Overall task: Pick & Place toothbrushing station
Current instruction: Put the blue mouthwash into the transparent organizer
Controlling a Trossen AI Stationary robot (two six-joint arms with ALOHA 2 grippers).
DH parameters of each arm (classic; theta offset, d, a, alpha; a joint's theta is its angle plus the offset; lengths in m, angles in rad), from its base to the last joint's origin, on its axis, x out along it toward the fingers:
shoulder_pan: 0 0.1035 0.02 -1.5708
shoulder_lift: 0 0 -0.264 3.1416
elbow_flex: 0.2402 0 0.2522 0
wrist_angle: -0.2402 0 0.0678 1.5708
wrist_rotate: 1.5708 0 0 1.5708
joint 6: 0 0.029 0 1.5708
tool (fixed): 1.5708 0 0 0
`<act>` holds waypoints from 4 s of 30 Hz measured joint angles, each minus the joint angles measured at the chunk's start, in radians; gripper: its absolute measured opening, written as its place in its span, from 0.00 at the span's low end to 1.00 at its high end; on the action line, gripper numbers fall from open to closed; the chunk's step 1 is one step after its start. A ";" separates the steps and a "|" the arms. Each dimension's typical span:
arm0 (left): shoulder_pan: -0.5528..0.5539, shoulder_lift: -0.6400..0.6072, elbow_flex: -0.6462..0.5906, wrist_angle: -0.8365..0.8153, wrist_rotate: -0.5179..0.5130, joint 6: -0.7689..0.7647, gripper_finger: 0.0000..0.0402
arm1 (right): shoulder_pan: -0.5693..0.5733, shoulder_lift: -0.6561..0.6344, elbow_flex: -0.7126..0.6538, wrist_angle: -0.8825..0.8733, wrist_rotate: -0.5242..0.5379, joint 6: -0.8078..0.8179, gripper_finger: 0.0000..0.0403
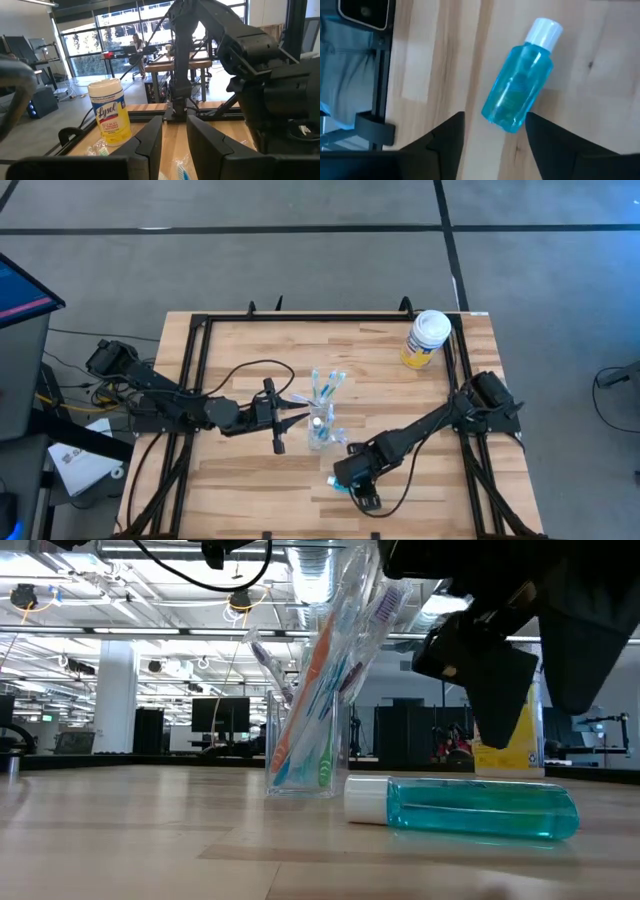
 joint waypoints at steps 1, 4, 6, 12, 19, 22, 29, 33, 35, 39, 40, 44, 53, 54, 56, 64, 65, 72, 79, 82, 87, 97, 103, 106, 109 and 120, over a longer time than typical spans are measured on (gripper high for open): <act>0.000 0.000 0.000 -0.001 0.000 0.000 0.21 | -0.003 0.011 0.001 0.008 0.001 0.003 0.50; 0.000 0.000 0.000 0.000 0.000 0.000 0.21 | -0.007 0.030 -0.003 -0.005 0.014 0.017 0.52; 0.000 0.000 0.000 0.000 0.000 0.000 0.21 | -0.008 0.045 0.003 0.038 0.013 0.023 0.53; 0.000 0.000 0.000 -0.001 0.000 0.000 0.21 | -0.013 0.062 0.000 0.039 0.012 0.052 0.52; 0.000 0.000 0.000 -0.005 0.000 0.000 0.21 | -0.013 0.076 -0.001 0.063 0.022 0.070 0.52; 0.000 0.000 0.000 -0.005 0.000 0.000 0.21 | -0.013 0.094 0.003 0.087 0.022 0.070 0.51; 0.000 0.000 0.000 -0.005 0.000 0.000 0.21 | -0.025 0.119 0.005 0.081 0.005 0.096 0.49; 0.000 0.000 0.000 -0.005 0.000 0.000 0.21 | -0.025 0.119 0.003 0.077 0.014 0.091 0.45; 0.000 0.000 0.000 -0.004 0.000 0.000 0.21 | -0.025 0.120 0.003 0.073 0.016 0.088 0.43; 0.000 0.000 0.000 -0.004 0.000 0.000 0.21 | -0.026 0.122 0.003 0.056 0.018 0.085 0.37; 0.000 0.000 0.000 -0.005 0.000 0.000 0.21 | -0.026 0.122 0.003 0.054 0.020 0.085 0.36; 0.000 0.000 0.000 -0.005 0.000 0.000 0.21 | -0.026 0.122 0.003 0.051 0.024 0.085 0.31; 0.000 0.000 0.000 -0.005 0.000 0.000 0.21 | -0.026 0.123 0.002 0.048 0.022 0.085 0.27; 0.000 0.000 0.000 -0.005 0.000 0.000 0.21 | -0.026 0.123 0.002 0.048 0.021 0.085 0.27; 0.000 0.000 0.000 -0.005 0.000 0.000 0.21 | -0.026 0.123 0.001 0.045 0.017 0.085 0.27; 0.000 0.000 0.000 -0.004 0.000 0.000 0.21 | -0.037 0.076 -0.007 0.025 -0.001 0.060 0.26; 0.000 0.000 0.000 -0.005 0.000 0.000 0.21 | -0.039 0.067 -0.007 0.027 0.001 0.058 0.26; 0.000 0.000 0.000 -0.005 0.000 0.000 0.21 | -0.051 0.050 -0.005 0.035 -0.003 0.032 0.21; 0.000 0.000 0.000 -0.005 0.000 0.000 0.21 | -0.053 0.049 -0.004 0.038 -0.007 0.013 0.20; 0.000 0.000 0.000 -0.005 0.000 0.000 0.21 | -0.056 0.032 -0.003 0.028 -0.007 0.009 0.20; 0.000 0.000 0.000 -0.004 0.000 0.000 0.21 | -0.064 -0.016 -0.002 0.015 0.012 0.000 0.20; 0.000 0.000 0.000 -0.004 0.008 -0.023 0.21 | -0.075 -0.172 0.000 0.022 0.097 -0.053 0.20; 0.000 0.000 0.000 -0.003 0.008 -0.029 0.21 | -0.077 -0.266 0.000 0.021 0.168 -0.094 0.20; 0.000 0.000 0.000 -0.002 0.008 -0.029 0.21 | -0.080 -0.302 0.000 0.022 0.200 -0.113 0.20; 0.000 0.000 0.000 -0.001 0.008 -0.029 0.21 | -0.083 -0.327 0.000 0.022 0.222 -0.125 0.20; 0.000 0.000 0.000 0.024 0.088 -0.047 0.21 | -0.127 -0.381 0.000 0.022 0.255 -0.183 0.20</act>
